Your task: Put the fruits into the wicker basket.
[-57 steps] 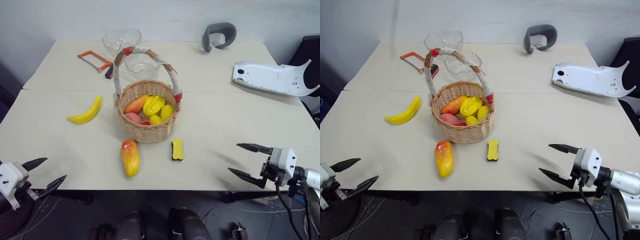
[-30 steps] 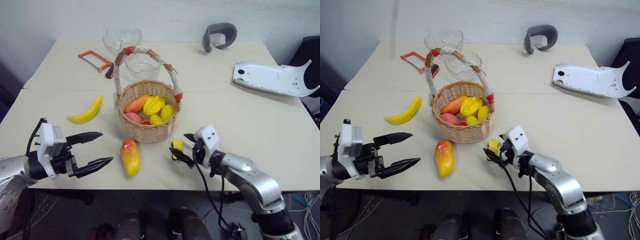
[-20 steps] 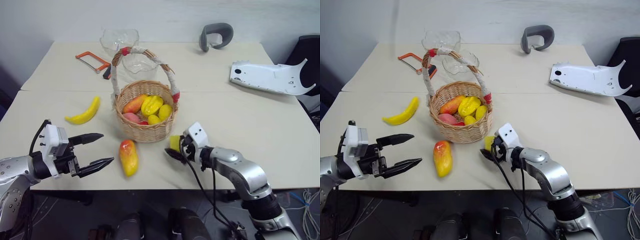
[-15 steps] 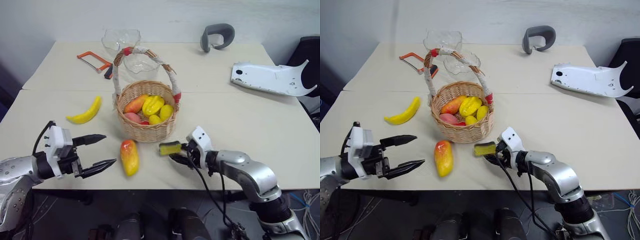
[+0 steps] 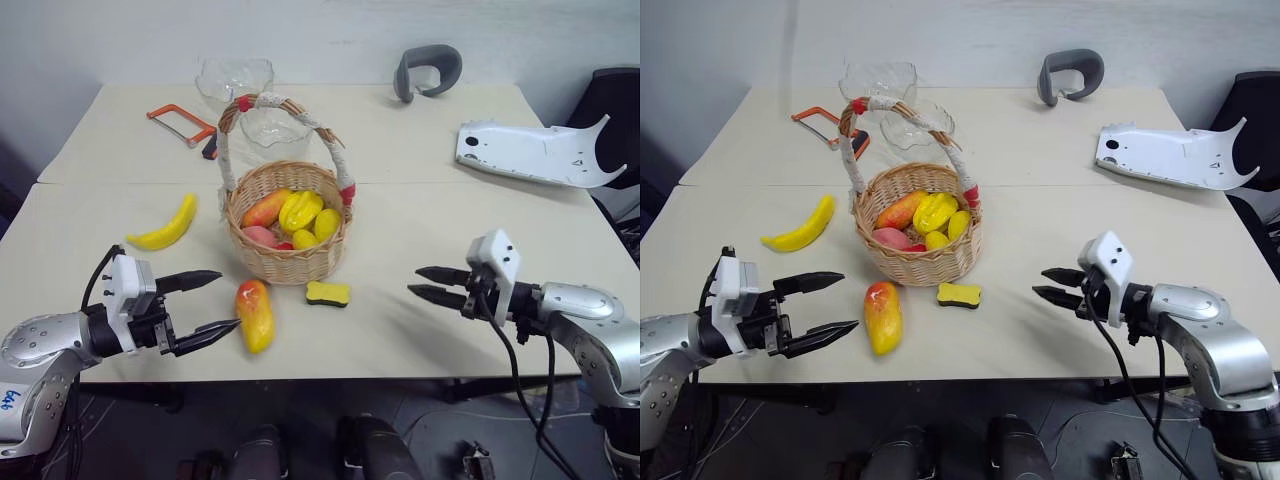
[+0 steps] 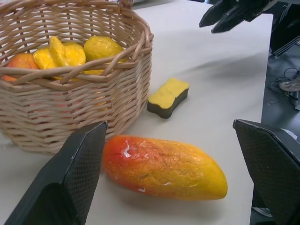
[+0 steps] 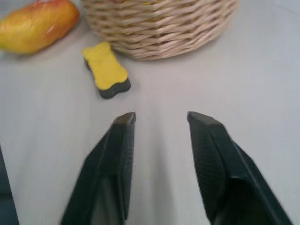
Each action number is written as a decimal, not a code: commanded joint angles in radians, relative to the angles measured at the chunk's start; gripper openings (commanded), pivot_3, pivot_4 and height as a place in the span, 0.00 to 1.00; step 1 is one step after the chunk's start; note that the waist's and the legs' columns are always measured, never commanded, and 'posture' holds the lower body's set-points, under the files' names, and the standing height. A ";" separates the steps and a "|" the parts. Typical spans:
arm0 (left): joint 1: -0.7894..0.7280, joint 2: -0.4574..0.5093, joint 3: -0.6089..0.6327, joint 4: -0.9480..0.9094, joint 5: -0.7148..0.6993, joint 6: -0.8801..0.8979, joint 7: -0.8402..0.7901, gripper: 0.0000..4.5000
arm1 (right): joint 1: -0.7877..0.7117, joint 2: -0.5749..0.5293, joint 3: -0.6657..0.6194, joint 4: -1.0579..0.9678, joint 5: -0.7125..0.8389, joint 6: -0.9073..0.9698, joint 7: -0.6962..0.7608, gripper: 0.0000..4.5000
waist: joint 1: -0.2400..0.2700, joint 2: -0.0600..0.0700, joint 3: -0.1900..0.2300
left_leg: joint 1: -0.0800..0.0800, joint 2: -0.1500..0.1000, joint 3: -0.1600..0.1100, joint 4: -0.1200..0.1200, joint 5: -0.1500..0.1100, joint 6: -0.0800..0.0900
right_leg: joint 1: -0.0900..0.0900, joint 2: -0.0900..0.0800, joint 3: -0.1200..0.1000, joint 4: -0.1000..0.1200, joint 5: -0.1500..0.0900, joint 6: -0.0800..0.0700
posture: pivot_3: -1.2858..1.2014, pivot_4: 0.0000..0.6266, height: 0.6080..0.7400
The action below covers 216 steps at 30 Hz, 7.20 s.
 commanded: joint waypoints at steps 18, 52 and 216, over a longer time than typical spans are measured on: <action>0.070 -0.002 0.045 -0.046 0.012 -0.040 0.011 1.00 | -0.327 0.352 0.402 0.410 -0.268 -0.194 0.073 0.79 | 0.002 0.000 0.000 | -0.001 0.000 -0.001 0.001 0.000 -0.001 | -0.001 -0.002 0.000 0.002 0.000 0.000 | 0.52 0.24 1.00; -0.133 -0.001 0.020 0.115 0.025 -0.052 0.019 1.00 | -0.181 -0.103 -0.262 0.774 -0.161 -0.535 0.035 1.00 | 0.002 0.001 0.000 | 0.001 -0.002 0.001 0.002 0.006 -0.005 | 0.001 -0.001 0.000 0.002 0.000 0.001 | 0.52 0.24 1.00; -0.364 0.225 -0.056 -0.039 -0.082 0.297 -0.134 0.46 | 0.059 0.141 -0.043 -0.147 0.063 -0.400 -0.043 1.00 | 0.037 0.000 0.003 | -0.001 0.002 -0.004 0.008 0.003 -0.012 | 0.000 0.001 0.003 0.009 -0.006 -0.005 | 0.52 0.24 1.00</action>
